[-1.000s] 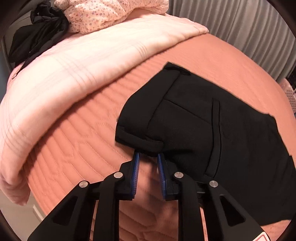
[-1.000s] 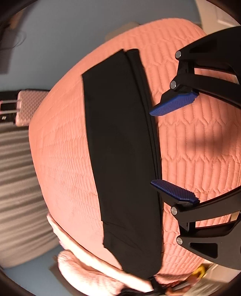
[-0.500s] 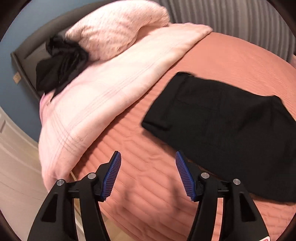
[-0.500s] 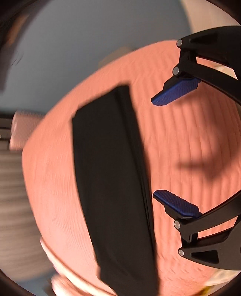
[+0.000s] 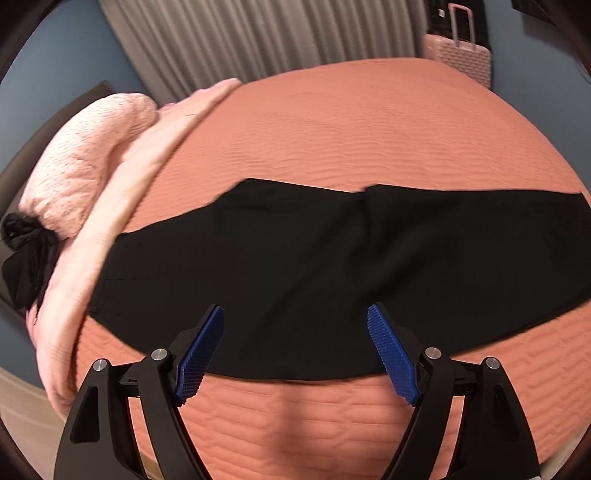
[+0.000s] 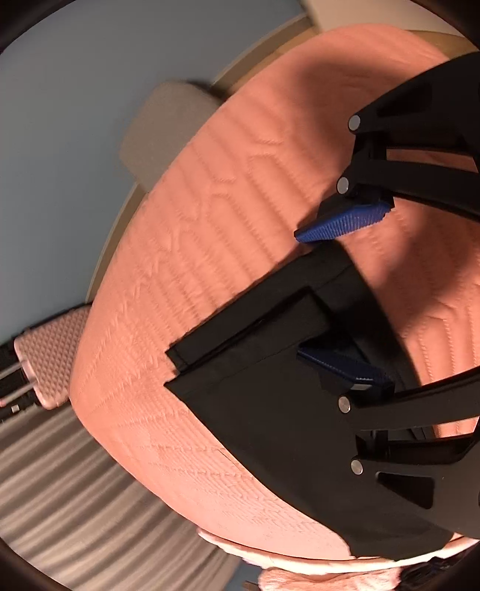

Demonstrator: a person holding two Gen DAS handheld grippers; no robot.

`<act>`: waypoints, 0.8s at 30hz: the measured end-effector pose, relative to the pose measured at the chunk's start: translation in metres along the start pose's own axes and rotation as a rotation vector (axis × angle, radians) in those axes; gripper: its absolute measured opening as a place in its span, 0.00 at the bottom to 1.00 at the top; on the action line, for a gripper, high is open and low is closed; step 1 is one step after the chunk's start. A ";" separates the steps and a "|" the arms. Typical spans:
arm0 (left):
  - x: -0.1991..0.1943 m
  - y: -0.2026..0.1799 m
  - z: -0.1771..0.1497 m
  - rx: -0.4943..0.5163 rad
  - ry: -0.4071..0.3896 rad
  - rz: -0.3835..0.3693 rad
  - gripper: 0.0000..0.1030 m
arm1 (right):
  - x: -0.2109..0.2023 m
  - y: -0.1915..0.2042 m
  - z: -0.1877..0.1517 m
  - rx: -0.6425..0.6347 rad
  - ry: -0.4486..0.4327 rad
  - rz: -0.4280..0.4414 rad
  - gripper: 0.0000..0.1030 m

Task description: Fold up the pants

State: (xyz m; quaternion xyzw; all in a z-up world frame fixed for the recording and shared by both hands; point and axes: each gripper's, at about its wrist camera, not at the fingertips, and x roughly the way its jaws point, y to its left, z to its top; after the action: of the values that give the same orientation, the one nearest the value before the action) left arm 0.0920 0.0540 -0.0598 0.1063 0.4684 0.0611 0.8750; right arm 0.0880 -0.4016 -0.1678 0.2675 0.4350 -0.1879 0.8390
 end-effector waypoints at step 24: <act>-0.013 -0.081 0.002 0.130 0.033 -0.043 0.76 | -0.017 -0.015 -0.002 -0.135 -0.002 -0.002 0.30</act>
State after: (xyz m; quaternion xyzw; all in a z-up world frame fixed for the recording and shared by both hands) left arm 0.0868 -0.0274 -0.0680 0.1519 0.4878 0.0136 0.8595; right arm 0.0699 -0.4108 -0.1590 0.2097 0.4460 -0.1592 0.8554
